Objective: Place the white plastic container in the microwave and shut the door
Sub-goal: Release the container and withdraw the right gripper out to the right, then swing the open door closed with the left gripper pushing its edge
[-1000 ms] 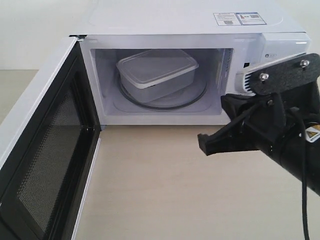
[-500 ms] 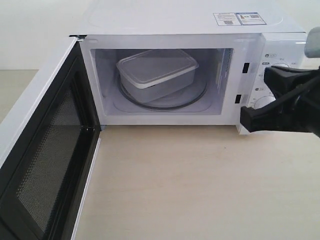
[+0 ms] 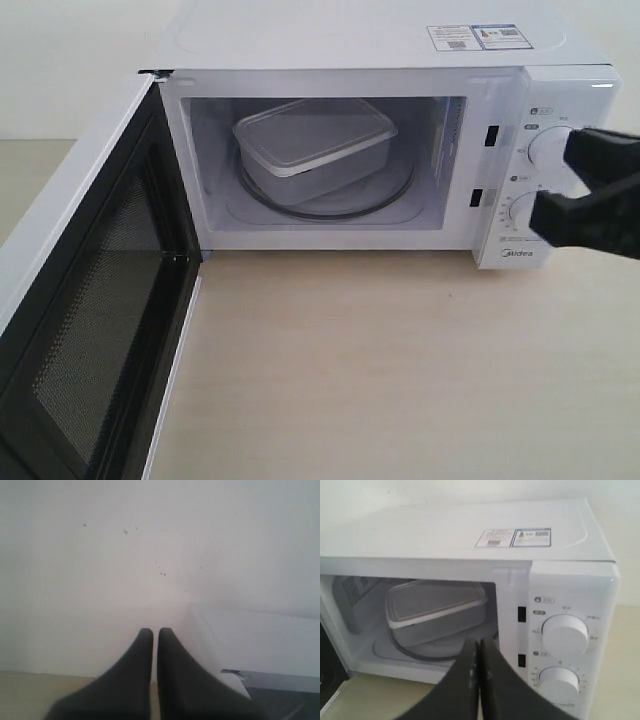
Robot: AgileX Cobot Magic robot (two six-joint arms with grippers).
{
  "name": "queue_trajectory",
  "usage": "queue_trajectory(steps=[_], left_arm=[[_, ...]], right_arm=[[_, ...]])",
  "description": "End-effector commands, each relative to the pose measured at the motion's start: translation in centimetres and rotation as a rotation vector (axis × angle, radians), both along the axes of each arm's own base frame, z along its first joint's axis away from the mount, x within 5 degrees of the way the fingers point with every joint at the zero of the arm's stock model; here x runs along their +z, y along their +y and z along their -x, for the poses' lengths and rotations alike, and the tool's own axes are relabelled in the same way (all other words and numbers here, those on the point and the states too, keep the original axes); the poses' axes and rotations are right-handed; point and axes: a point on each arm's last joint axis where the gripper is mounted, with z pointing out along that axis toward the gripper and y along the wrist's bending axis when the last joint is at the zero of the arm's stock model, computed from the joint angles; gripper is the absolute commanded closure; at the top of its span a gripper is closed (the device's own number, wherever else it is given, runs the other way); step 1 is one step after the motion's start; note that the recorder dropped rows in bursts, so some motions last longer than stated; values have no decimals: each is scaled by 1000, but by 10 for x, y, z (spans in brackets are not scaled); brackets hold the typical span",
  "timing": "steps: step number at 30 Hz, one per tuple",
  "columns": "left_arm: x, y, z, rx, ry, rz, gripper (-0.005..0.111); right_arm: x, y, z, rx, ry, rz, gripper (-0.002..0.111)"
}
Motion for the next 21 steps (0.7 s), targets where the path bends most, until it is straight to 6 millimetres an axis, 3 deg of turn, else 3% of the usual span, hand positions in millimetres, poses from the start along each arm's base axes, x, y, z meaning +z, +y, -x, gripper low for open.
queue_trajectory(steps=[1,4,7,14,17,21], left_arm=[[-8,-4,-6,-41,102,63,102],[-11,-6,-16,-64,175,51,102],[1,-12,-29,-123,285,-13,102],[14,-28,-64,-334,794,-135,102],[4,-32,-79,-405,1034,-113,102],[-23,-36,-99,-435,1282,-23,102]], right_arm=[[10,-18,8,-58,-50,18,109],[6,-26,11,-104,8,66,109],[-1,-35,11,-189,82,94,109],[-3,-44,12,-286,109,118,109],[-3,-44,12,-292,108,125,109],[-3,-44,12,-292,108,125,109]])
